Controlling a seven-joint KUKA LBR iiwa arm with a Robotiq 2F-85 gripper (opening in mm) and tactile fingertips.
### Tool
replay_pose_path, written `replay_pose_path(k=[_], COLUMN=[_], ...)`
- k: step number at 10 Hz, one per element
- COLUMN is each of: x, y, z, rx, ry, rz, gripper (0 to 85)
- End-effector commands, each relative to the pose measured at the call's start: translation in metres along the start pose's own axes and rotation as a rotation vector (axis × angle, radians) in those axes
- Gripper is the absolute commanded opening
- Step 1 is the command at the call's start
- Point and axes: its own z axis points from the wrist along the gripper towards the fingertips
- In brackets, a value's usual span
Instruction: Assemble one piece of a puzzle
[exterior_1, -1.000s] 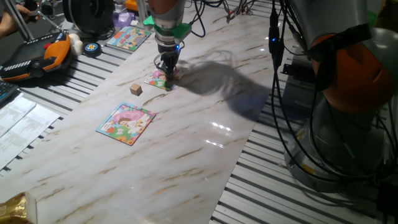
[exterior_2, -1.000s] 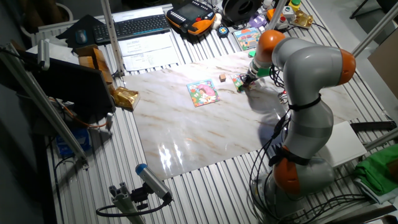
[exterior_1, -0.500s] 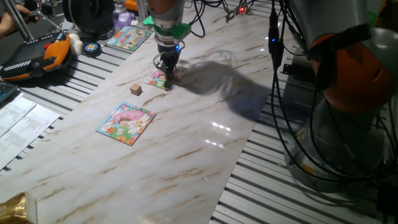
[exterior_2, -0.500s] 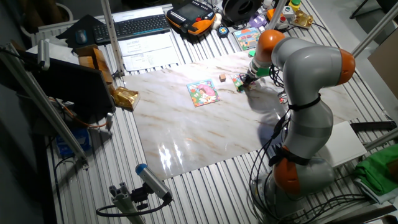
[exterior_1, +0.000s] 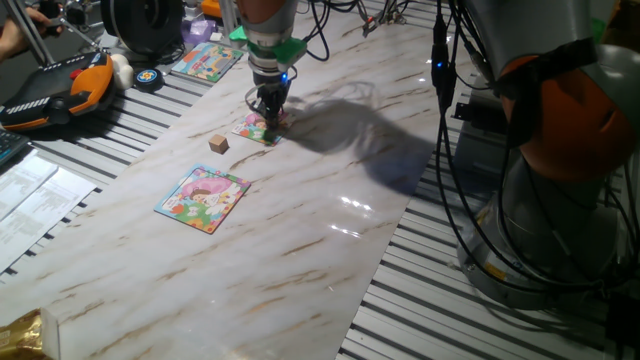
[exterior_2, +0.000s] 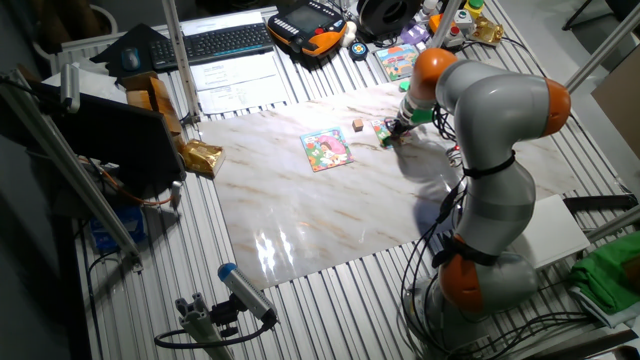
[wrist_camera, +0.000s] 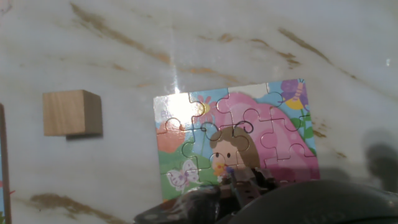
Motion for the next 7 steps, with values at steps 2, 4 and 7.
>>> replay_pose_path(k=[2, 4, 7], x=[0.0005, 0.0010, 0.0014], y=[0.0001, -0.0003, -0.0005], z=[0.0000, 0.0000, 0.0000], rx=[0.006, 0.007, 0.010], ry=[0.005, 0.006, 0.013], rz=[0.009, 0.013, 0.021], gripper=[0.7, 0.7, 0.7])
